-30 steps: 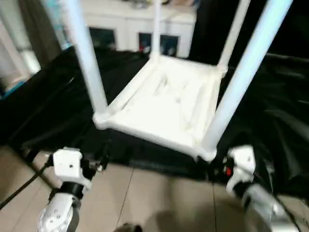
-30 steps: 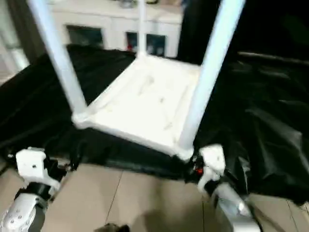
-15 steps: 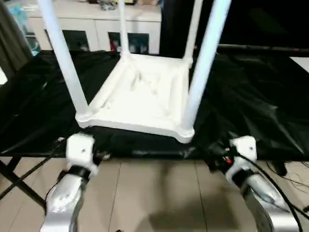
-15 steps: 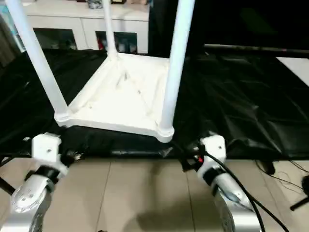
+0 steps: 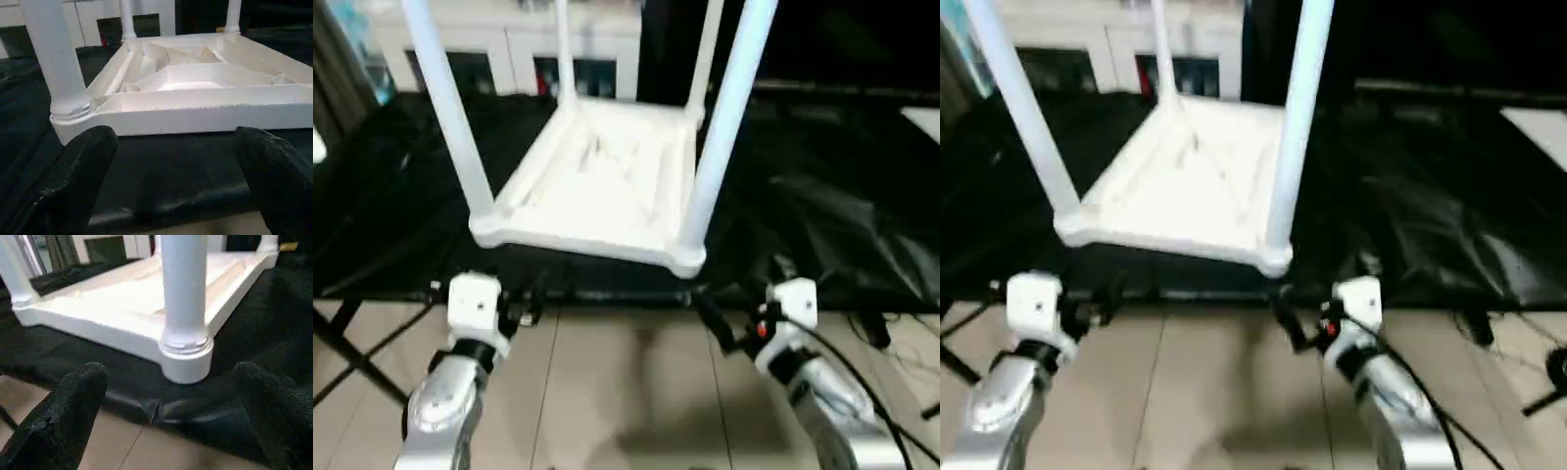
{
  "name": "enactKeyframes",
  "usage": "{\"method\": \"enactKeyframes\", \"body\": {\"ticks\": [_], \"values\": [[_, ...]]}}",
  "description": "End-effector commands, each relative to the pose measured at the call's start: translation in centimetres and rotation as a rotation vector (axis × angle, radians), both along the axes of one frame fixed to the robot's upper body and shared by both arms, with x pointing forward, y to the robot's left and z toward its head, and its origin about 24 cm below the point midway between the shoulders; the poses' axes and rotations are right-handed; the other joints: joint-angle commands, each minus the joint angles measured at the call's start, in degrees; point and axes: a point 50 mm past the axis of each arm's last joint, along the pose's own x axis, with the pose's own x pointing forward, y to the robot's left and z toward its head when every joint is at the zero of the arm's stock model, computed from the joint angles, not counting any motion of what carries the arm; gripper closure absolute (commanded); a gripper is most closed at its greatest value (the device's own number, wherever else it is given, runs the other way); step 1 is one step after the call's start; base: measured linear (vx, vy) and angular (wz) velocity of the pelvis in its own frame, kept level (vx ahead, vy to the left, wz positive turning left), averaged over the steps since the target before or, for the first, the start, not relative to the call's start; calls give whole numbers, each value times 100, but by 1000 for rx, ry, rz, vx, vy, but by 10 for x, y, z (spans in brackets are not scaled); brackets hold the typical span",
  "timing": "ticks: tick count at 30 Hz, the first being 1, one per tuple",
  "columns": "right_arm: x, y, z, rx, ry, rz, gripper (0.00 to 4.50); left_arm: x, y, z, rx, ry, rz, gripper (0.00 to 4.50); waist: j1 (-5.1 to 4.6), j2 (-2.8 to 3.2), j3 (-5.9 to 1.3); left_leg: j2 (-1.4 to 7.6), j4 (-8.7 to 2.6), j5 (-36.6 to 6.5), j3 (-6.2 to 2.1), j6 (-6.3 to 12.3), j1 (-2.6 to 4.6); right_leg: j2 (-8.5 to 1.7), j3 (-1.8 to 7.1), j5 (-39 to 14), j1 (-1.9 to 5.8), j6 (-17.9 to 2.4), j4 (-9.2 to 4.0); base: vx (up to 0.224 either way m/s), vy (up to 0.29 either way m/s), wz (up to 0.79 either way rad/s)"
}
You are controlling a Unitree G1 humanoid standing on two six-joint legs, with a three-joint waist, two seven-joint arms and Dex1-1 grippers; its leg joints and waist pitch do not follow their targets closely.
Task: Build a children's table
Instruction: Rotate leg to tighten
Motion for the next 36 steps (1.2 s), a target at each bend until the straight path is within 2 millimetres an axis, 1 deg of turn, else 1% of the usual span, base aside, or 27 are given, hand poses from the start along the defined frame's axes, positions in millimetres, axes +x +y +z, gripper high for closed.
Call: {"method": "enactKeyframes", "body": {"ticks": [1, 2, 3, 4, 5, 6, 7, 8, 9, 10, 11, 12, 13, 14, 15, 16, 17, 18, 19, 20, 21, 22, 23, 26, 28, 30, 36], "values": [[1, -3, 2, 8, 2, -6, 0, 2, -3, 5, -6, -14, -12, 10, 49, 173, -56, 696, -1528, -5929, -43, -210, -379, 49, -158, -2099, 544, 2, 628, 0, 0, 0], [0, -3, 2, 8, 3, -4, 0, 2, -3, 5, -7, -15, -11, 10, 423, 189, -134, 642, -1459, -5867, 234, 91, -447, 63, 72, -1200, 620, 60, 1094, -1, -86, 11], [0, -3, 2, 9, 4, -4, 0, 1, -3, 5, -7, -14, -11, 10, 383, 29, -174, 712, -1343, -5382, 223, 238, -219, -44, 379, -1786, 487, 76, 1019, -1, -86, 11], [-1, -3, 2, 9, 5, -3, 0, 1, -3, 5, -7, -13, -11, 10, 341, -372, -171, 280, -144, -3837, 292, 49, 500, -421, 695, -5282, -250, 115, -426, 163, -180, 10], [-1, -2, 2, 9, 6, -4, 0, 1, -3, 5, -7, -12, -12, 10, 442, -357, -171, 61, 606, -1188, 139, 608, -197, -1074, 1334, -6375, 326, -417, -932, 134, -104, 0], [-1, -3, 2, 10, 6, -4, 0, 1, -3, 5, -7, -12, -13, 10, 540, -297, -280, 92, 649, -598, 3, 661, -516, -1122, 1389, -5812, 650, -530, -780, 222, -113, -8], [-2, -3, 2, 10, 6, -4, 0, 0, -3, 5, -10, -11, -13, 10, 668, -329, -270, 84, 470, -373, -63, 695, -644, -830, 1366, -4458, 771, -749, -634, 153, -38, 7], [-2, -3, 2, 10, 6, -4, 0, 0, -3, 5, -10, -11, -13, 10, 737, -183, -317, 70, 113, -76, 0, 780, -425, -459, 1154, -3122, 698, -1093, -544, 200, -64, 39], [-2, -3, 2, 11, 8, -2, 0, 0, -3, 5, -13, -11, -15, 10, 749, -110, -383, 104, -104, 89, 71, 826, -245, -241, 1023, -2498, 626, -1178, -485, 112, -56, 47], [-2, -3, 2, 10, 9, 0, 0, 0, -3, 5, -12, -12, -14, 10, 625, 155, -471, 403, -486, 361, -123, 1041, 89, 103, 673, -1299, 364, -961, -146, 96, -7, 41], [-2, -3, 2, 10, 9, 1, 0, 0, -3, 5, -11, -12, -14, 10, 336, 192, -558, 933, -681, -365, -652, 1830, 632, 129, 458, -1039, -129, -709, 453, 157, 13, 14], [-2, -3, 2, 8, 11, 3, 0, 0, -4, 6, -17, -17, -13, 10, 190, 130, -701, 1241, -567, 451, -979, 2937, 945, -47, 460, -890, -535, -60, 879, 157, 13, 14], [-1, -3, 2, 4, 11, 6, 0, 0, -4, 6, -22, -17, -12, 10, 178, 113, -698, 1232, -521, 1057, -1013, 3336, 877, -97, 476, -811, -643, 265, 1002, 189, -35, -5], [-1, -3, 2, 1, 10, 9, 0, 0, -4, 6, -19, -15, -11, 10, 147, 27, -680, 1081, -452, 2464, -932, 3703, 720, -195, 563, -344, -866, 651, 1054, 136, -64, -22], [-1, -3, 2, 1, 10, 9, 0, 0, -4, 6, -18, -15, -11, 10, 134, -35, -683, 923, -389, 3083, -836, 3658, 604, -235, 647, 47, -899, 674, 958, 136, -64, -22], [-1, -4, 3, -6, 3, 9, 0, 0, -2, 7, -19, -18, -2, 10, 146, -274, -654, 129, 7, 3130, -351, 2783, 134, -339, 865, 1605, -568, 336, 277, 21, -53, -19], [-1, -4, 3, -8, 2, 8, 0, -1, -1, 8, -29, -33, 2, 10, 232, -533, -645, -438, 224, 1484, -84, 1844, -541, -538, 1221, 2027, 114, 645, -86, 0, 0, 0], [-2, -4, 3, -9, 1, 8, 0, -2, -1, 9, -37, -43, 5, 10, 277, -471, -612, -330, 360, 695, -160, 1338, -615, -812, 1390, 2362, 207, 472, -82, 0, -56, 1], [-2, -4, 3, -9, 2, 8, 0, -2, 0, 9, -36, -41, 5, 10, 215, -487, -587, -175, 117, 874, -174, 452, -520, -646, 1063, 3770, 141, 339, 77, 70, -93, 2], [-3, -4, 3, -9, 3, 8, 0, -3, 0, 8, -34, -36, 7, 10, 148, -353, -584, -182, -183, 1223, -131, -79, -450, -305, 726, 4368, 90, 495, 146, 70, -93, 2], [-4, -4, 2, -9, 4, 7, 0, -3, 1, 7, -35, -29, 11, 10, 139, -311, -549, -151, -254, 961, -113, -147, -394, -229, 675, 3928, 20, 616, 34, 50, -95, -10], [-5, -5, 2, -9, 5, 7, 0, -4, 2, 6, -35, -24, 15, 10, 120, -197, -556, 32, -375, 224, -161, -116, -393, -245, 701, 2580, 85, 517, -16, 0, 0, 0], [-5, -5, 2, -10, 5, 7, 0, -5, 3, 6, -35, -22, 17, 10, 102, -151, -547, 204, -466, -156, -182, -156, -364, -211, 721, 1514, 97, 120, -34, 0, 0, 0], [-4, -5, 3, -17, -2, 15, 0, -6, 8, 5, -45, -19, 34, 10, 68, -159, -458, 407, -598, -1052, -87, -113, -317, -184, 732, -349, 17, -836, -154, 0, 0, 0], [-4, -6, 3, -15, 0, 24, 0, -6, 9, 4, -38, -16, 36, 10, 91, -141, -441, 447, -612, -1337, 10, -49, -275, -198, 747, -861, -57, -967, -206, 0, 0, 0], [-5, -7, 5, -22, -2, 80, 0, -5, 11, 3, -32, -13, 44, 10, 103, -147, -435, 471, -630, -1502, 85, -71, -289, -221, 754, -1206, -73, -901, -231, 0, 0, 0], [10, -3, 9, -26, -24, 72, 0, -3, 12, 5, -14, -23, 39, 10, 97, -162, -496, 448, -599, -868, 108, -25, -354, -240, 758, -449, -39, -911, -159, 0, 0, 0]]}}
